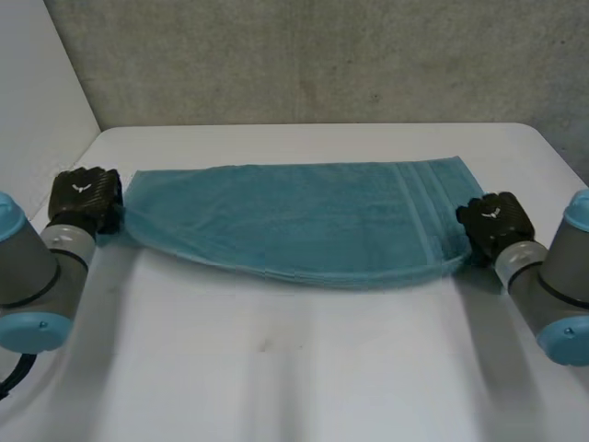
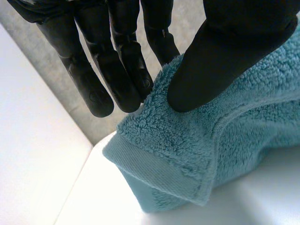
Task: Fold the laundry
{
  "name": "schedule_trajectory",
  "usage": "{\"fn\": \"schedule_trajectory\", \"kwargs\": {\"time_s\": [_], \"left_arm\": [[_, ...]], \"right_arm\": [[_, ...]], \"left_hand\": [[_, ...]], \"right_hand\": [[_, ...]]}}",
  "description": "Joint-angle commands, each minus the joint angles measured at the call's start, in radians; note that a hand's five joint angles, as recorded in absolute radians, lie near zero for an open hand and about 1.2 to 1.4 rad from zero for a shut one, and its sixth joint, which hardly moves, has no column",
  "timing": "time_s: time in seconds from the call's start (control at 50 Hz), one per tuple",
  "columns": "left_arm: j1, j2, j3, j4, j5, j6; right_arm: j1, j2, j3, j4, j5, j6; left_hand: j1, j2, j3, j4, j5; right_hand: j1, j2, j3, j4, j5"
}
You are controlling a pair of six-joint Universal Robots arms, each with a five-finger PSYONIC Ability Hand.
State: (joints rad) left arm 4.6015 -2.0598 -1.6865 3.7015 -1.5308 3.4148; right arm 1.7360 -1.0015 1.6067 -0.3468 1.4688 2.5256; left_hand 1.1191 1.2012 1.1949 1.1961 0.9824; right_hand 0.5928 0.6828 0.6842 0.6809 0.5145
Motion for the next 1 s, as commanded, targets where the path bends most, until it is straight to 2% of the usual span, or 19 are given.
{"fn": "schedule_trajectory", "kwargs": {"time_s": [0.02,0.1,0.14,0.16,0.18,0.3,0.42,0.46,0.48,0.5,0.56,0.58,0.62,0.64,0.7,0.8,0.84,0.96,1.0], "left_arm": [[0.034,0.046,-0.032,-0.028,0.0,-0.002],[0.04,0.058,-0.044,-0.031,0.003,-0.003],[0.042,0.061,-0.05,-0.031,0.003,-0.003],[0.042,0.063,-0.056,-0.034,0.001,-0.003],[0.042,0.066,-0.065,-0.04,0.003,0.0],[0.042,0.09,-0.093,-0.097,0.003,0.001],[0.057,0.165,-0.128,-0.301,0.001,0.004],[0.082,0.214,-0.139,-0.456,0.0,0.02],[0.082,0.214,-0.139,-0.457,0.0,0.02],[0.101,0.242,-0.145,-0.542,0.001,0.035],[0.122,0.265,-0.153,-0.626,0.001,0.064],[0.144,0.289,-0.16,-0.712,0.004,0.111],[0.16,0.306,-0.17,-0.782,0.009,0.162],[0.162,0.313,-0.17,-0.799,0.011,0.199],[0.157,0.31,-0.154,-0.784,0.011,0.25],[0.146,0.268,-0.093,-0.688,0.009,0.256],[0.126,0.224,-0.063,-0.643,0.009,0.256],[0.011,0.031,0.135,-0.467,-0.014,0.258],[0.001,-0.014,0.189,-0.439,-0.025,0.258]], "right_arm": [[-0.067,-0.077,0.061,0.028,-0.01,0.217],[-0.098,-0.083,0.078,0.065,-0.033,0.256],[-0.139,-0.083,0.087,0.107,-0.079,0.265],[-0.139,-0.083,0.087,0.108,-0.079,0.265],[-0.159,-0.085,0.09,0.129,-0.112,0.265],[-0.217,-0.126,0.111,0.247,-0.218,0.204],[-0.242,-0.212,0.13,0.408,-0.24,0.099],[-0.282,-0.267,0.137,0.506,-0.24,-0.026],[-0.282,-0.267,0.137,0.506,-0.24,-0.027],[-0.305,-0.29,0.142,0.556,-0.231,-0.115],[-0.337,-0.322,0.147,0.678,-0.217,-0.323],[-0.337,-0.322,0.147,0.678,-0.217,-0.324],[-0.368,-0.338,0.145,0.809,-0.209,-0.488],[-0.368,-0.338,0.145,0.81,-0.209,-0.488],[-0.374,-0.344,0.116,0.839,-0.22,-0.499],[-0.335,-0.318,0.027,0.713,-0.219,-0.338],[-0.277,-0.24,-0.036,0.616,-0.208,-0.257],[-0.182,-0.097,-0.163,0.511,-0.163,-0.2],[-0.11,-0.024,-0.259,0.458,-0.104,-0.189]], "left_hand": [[0.277,0.195,0.201,0.2,0.239],[0.277,0.195,0.201,0.2,0.239],[0.277,0.195,0.201,0.2,0.239],[0.277,0.195,0.201,0.2,0.239],[0.277,0.195,0.201,0.2,0.239],[0.277,0.195,0.201,0.2,0.239],[0.277,0.195,0.201,0.2,0.239],[0.277,0.195,0.201,0.2,0.239],[0.277,0.195,0.201,0.2,0.239],[0.277,0.195,0.201,0.2,0.239],[0.277,0.195,0.201,0.2,0.239],[0.277,0.195,0.201,0.2,0.239],[0.277,0.195,0.201,0.2,0.239],[0.277,0.195,0.201,0.2,0.239],[0.277,0.195,0.201,0.2,0.239],[0.277,0.195,0.201,0.2,0.239],[0.277,0.195,0.201,0.2,0.239],[0.277,0.195,0.201,0.2,0.239],[0.277,0.195,0.201,0.2,0.239]], "right_hand": [[0.141,0.051,0.049,0.053,0.045],[0.185,0.095,0.094,0.097,0.089],[0.588,0.498,0.496,0.5,0.492],[0.59,0.5,0.499,0.502,0.494],[0.801,0.711,0.71,0.713,0.705],[0.803,0.713,0.712,0.715,0.707],[0.803,0.713,0.712,0.715,0.707],[0.803,0.713,0.712,0.715,0.707],[0.803,0.713,0.712,0.715,0.707],[0.803,0.713,0.712,0.715,0.707],[0.803,0.713,0.712,0.715,0.707],[0.803,0.713,0.712,0.715,0.707],[0.803,0.713,0.712,0.715,0.707],[0.803,0.713,0.712,0.715,0.707],[0.803,0.713,0.712,0.715,0.707],[0.803,0.713,0.712,0.715,0.707],[0.803,0.713,0.712,0.715,0.707],[0.803,0.713,0.712,0.715,0.707],[0.803,0.713,0.712,0.715,0.707]]}}
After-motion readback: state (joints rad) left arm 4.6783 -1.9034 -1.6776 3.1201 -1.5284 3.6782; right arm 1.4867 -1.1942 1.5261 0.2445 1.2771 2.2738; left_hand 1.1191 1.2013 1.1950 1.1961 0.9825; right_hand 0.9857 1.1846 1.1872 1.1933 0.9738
